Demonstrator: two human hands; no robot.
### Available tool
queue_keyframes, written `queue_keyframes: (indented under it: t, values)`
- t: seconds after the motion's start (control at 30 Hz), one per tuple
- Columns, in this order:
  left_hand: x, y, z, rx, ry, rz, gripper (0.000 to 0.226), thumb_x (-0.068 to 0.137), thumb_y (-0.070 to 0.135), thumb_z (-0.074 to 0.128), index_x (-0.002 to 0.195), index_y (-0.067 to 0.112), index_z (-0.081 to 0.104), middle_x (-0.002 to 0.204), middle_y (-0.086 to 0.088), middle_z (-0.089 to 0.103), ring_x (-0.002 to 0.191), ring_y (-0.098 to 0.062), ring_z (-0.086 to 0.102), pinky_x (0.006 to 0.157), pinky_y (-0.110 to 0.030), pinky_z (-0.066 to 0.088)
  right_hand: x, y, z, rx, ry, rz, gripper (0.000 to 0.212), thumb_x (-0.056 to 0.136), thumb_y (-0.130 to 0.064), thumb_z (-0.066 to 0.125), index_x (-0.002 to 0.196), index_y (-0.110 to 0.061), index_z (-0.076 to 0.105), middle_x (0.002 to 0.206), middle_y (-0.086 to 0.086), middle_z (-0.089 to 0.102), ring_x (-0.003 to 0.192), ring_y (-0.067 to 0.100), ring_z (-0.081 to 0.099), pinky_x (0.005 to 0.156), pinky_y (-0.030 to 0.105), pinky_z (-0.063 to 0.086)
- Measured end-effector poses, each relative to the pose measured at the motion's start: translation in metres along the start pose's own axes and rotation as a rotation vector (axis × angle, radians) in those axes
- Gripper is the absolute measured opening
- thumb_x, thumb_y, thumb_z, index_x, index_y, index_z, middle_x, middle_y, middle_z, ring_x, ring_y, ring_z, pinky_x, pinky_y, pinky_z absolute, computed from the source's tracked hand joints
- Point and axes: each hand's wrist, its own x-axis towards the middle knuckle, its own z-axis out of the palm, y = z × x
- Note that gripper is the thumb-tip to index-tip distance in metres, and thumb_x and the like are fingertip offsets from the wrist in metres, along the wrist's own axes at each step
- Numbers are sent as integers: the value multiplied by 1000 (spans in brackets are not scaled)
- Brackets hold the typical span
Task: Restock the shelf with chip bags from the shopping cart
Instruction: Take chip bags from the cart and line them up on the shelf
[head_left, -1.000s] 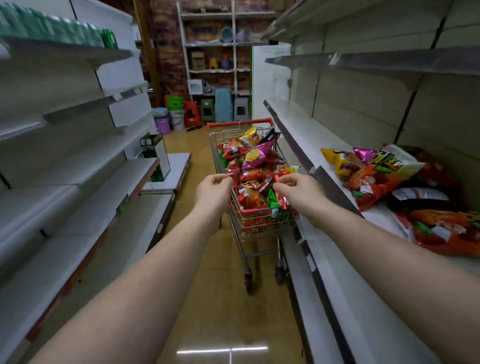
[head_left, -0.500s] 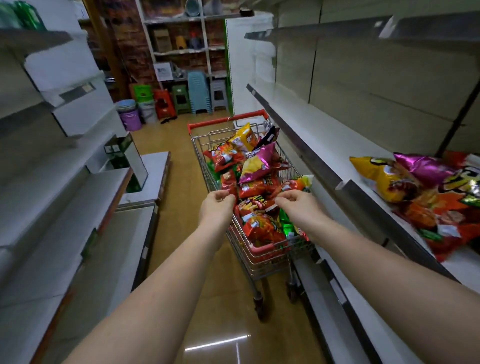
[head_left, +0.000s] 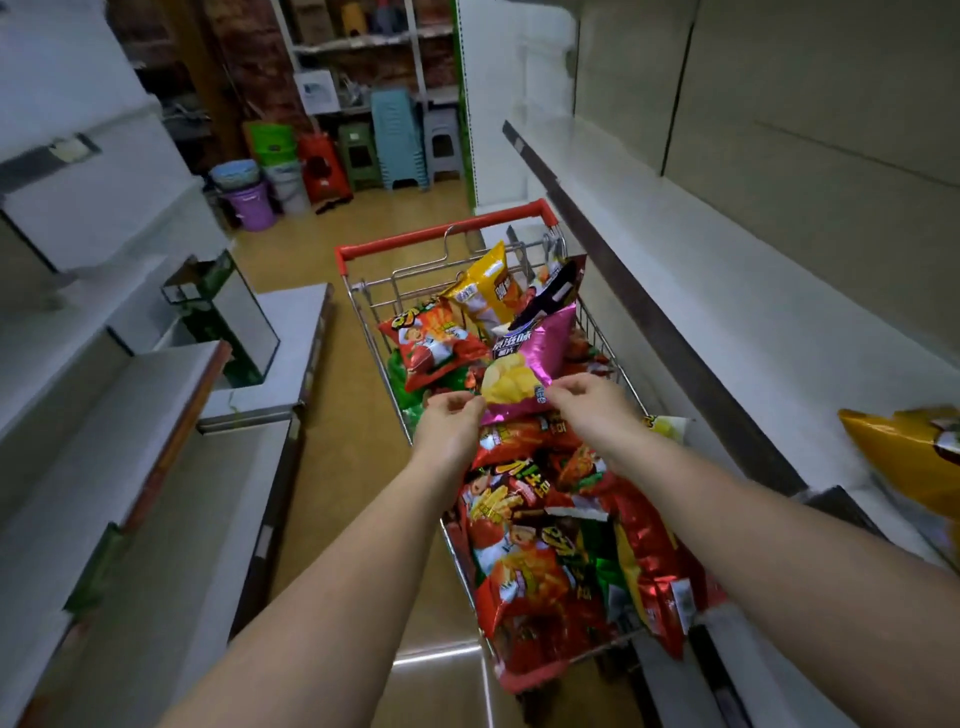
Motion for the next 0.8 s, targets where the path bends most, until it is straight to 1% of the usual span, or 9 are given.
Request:
queue_keyframes:
  t: [0.13,0.23,0.27,0.33,0.4,0.5,0.63,0.73,0.8]
  values:
    - [60,6,9,30,-28,-47,34,98,28,47,127,12,53,120,-12,56,97,-24,54,79,-33,44,54,1,13,6,5,48,30,91,-25,56,117,-13,63,122,8,62,112,26,55,96,35,43]
    - [105,9,18,88,-74,-65,36,96,36,48,126,17,54,125,-10,56,110,-29,55,98,-43,46,90,4,20,14,53,110,31,90,-24,58,118,-12,61,119,8,62,109,26,56,93,35,44]
    - [120,10,21,98,-96,-69,38,95,38,49,126,17,54,127,-9,56,111,-28,54,100,-46,44,100,5,22,14,72,133,32,89,-23,59,118,-11,60,118,8,62,108,26,57,93,34,45]
    - [149,12,26,115,-148,-61,42,95,39,48,130,15,52,131,-8,54,115,-28,52,102,-47,42,124,7,29,15,108,179,35,87,-25,61,120,-11,58,118,8,62,106,27,59,95,38,46]
    - [178,14,32,149,-189,-61,46,96,39,45,135,14,48,134,-8,52,119,-27,50,104,-43,40,146,4,35,14,155,212,40,86,-27,62,123,-11,56,119,8,62,106,28,60,96,43,46]
    - [211,15,39,151,-233,-77,50,96,40,46,139,13,44,135,-7,51,118,-25,51,98,-35,42,172,4,46,28,226,256,49,85,-32,63,128,-12,52,121,6,60,108,27,58,98,42,44]
    - [242,8,52,186,-257,-130,55,92,45,51,137,13,44,130,-11,56,114,-28,56,100,-41,45,195,10,57,40,264,319,49,77,-39,68,118,-14,56,111,7,64,99,27,61,89,37,48]
    - [255,0,60,199,-267,-186,58,93,43,51,140,10,39,134,-12,51,120,-29,51,102,-36,41,207,19,65,41,246,404,80,70,-50,72,133,-11,41,123,11,57,109,32,57,96,43,46]
    - [259,-3,65,197,-275,-216,60,93,44,51,141,12,36,136,-11,49,122,-29,49,103,-37,40,212,24,70,59,207,460,111,52,-66,75,139,-11,33,128,14,56,111,36,57,97,49,46]
